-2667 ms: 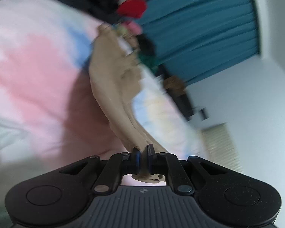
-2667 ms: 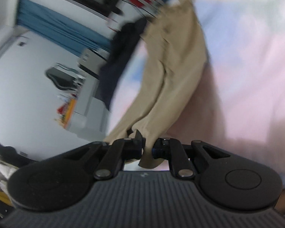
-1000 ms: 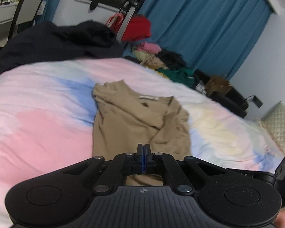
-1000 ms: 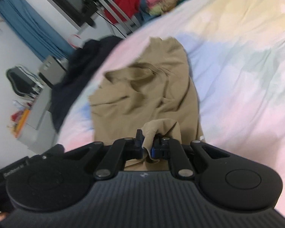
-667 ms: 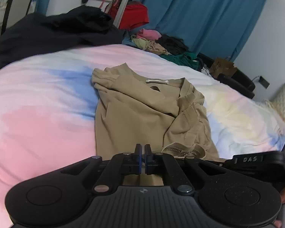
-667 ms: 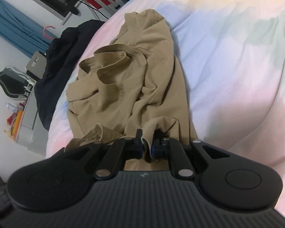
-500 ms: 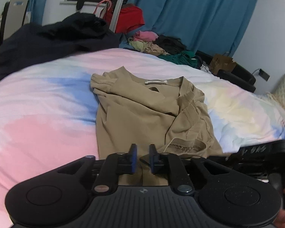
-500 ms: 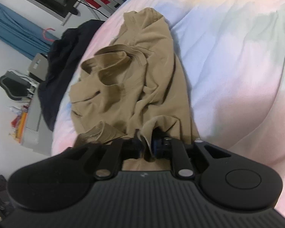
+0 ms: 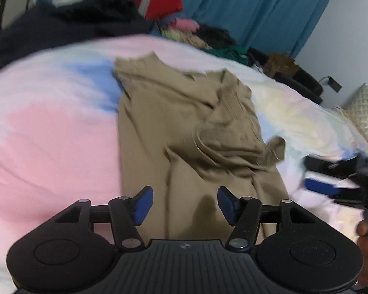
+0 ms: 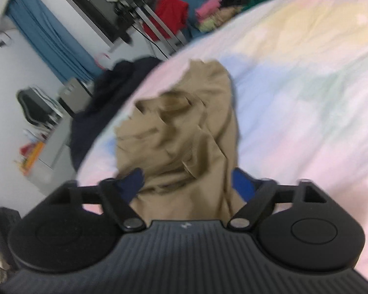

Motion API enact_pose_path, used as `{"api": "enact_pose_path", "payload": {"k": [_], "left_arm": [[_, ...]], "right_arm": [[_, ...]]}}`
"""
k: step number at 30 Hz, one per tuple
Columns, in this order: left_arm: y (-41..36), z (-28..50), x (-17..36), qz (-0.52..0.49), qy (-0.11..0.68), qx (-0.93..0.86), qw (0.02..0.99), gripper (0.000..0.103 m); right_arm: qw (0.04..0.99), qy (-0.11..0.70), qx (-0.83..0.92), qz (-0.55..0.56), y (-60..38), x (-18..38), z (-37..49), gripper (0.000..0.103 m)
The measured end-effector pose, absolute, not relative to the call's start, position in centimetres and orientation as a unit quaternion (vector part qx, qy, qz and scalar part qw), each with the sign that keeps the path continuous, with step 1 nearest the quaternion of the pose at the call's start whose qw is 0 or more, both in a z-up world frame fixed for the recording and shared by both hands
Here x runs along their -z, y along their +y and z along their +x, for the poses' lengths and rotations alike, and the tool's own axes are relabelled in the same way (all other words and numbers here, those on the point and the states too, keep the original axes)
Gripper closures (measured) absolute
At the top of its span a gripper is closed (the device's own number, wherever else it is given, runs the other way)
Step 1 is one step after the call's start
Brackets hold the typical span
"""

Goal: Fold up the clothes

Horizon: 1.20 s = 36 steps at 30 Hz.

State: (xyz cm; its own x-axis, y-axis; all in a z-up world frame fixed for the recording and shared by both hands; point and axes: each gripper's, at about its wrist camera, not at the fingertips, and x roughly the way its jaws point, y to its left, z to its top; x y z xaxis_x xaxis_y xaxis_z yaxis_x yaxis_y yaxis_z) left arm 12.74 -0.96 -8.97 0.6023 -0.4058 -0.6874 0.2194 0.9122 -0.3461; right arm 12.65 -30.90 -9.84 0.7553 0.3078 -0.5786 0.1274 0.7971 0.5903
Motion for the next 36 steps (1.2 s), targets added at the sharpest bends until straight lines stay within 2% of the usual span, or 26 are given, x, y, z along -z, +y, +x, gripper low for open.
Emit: {"api": "enact_pose_path", "payload": {"k": [2,4,5,6,7,8,10,11,17,19,24,30,33,35,36], "left_arm": [[-1.3,12.9,9.6,-0.117,0.414,0.182,0.884,0.049],[-1.5,13.1,10.1,-0.118,0.415,0.185,0.883,0.064],[-1.5,13.2,10.3,-0.119,0.414,0.183,0.884,0.067],[-1.5,13.2,10.4,-0.120,0.413,0.182,0.884,0.075],[-1.5,13.3,10.5,-0.123,0.412,0.179,0.885,0.091],[-1.3,13.3,10.6,-0.126,0.410,0.174,0.886,0.097],[-0.7,13.0,10.5,-0.142,0.401,0.168,0.889,0.101],[-0.4,12.7,10.2,-0.150,0.395,0.166,0.891,0.101],[0.9,10.7,8.0,-0.189,0.364,0.152,0.899,0.101],[0.9,10.5,7.9,-0.181,0.363,0.138,0.904,0.101],[-0.4,11.7,9.4,-0.130,0.386,0.112,0.906,0.101],[-0.4,12.1,10.3,-0.121,0.399,0.109,0.903,0.097],[-0.3,11.5,10.0,-0.119,0.396,0.106,0.905,0.088],[-0.2,11.0,9.5,-0.116,0.393,0.103,0.906,0.077],[-0.2,10.6,9.1,-0.114,0.393,0.102,0.907,0.065]], "right_arm": [[0.872,0.369,-0.042,0.319,-31.0,11.2,13.2,0.047],[0.870,0.381,-0.033,0.312,-30.8,12.1,13.7,0.053],[0.869,0.386,-0.028,0.307,-30.7,12.5,13.9,0.056],[0.869,0.388,-0.030,0.306,-30.6,12.8,14.0,0.056],[0.870,0.389,-0.033,0.301,-30.4,12.9,14.2,0.060],[0.872,0.390,-0.035,0.295,-30.2,13.0,14.3,0.071],[0.875,0.392,-0.041,0.282,-29.6,13.1,14.7,0.082],[0.879,0.389,-0.043,0.273,-29.4,13.1,14.7,0.089],[0.903,0.352,-0.042,0.244,-28.6,11.5,13.7,0.093],[0.913,0.341,-0.031,0.220,-28.3,11.0,13.4,0.098],[0.910,0.359,-0.003,0.209,-28.7,12.0,14.3,0.098],[0.902,0.379,0.009,0.205,-28.8,13.1,14.7,0.098],[0.907,0.364,0.014,0.211,-29.1,12.2,14.1,0.098],[0.911,0.351,0.018,0.213,-29.3,11.4,13.4,0.096],[0.914,0.344,0.021,0.215,-29.4,10.9,13.0,0.096]]}}
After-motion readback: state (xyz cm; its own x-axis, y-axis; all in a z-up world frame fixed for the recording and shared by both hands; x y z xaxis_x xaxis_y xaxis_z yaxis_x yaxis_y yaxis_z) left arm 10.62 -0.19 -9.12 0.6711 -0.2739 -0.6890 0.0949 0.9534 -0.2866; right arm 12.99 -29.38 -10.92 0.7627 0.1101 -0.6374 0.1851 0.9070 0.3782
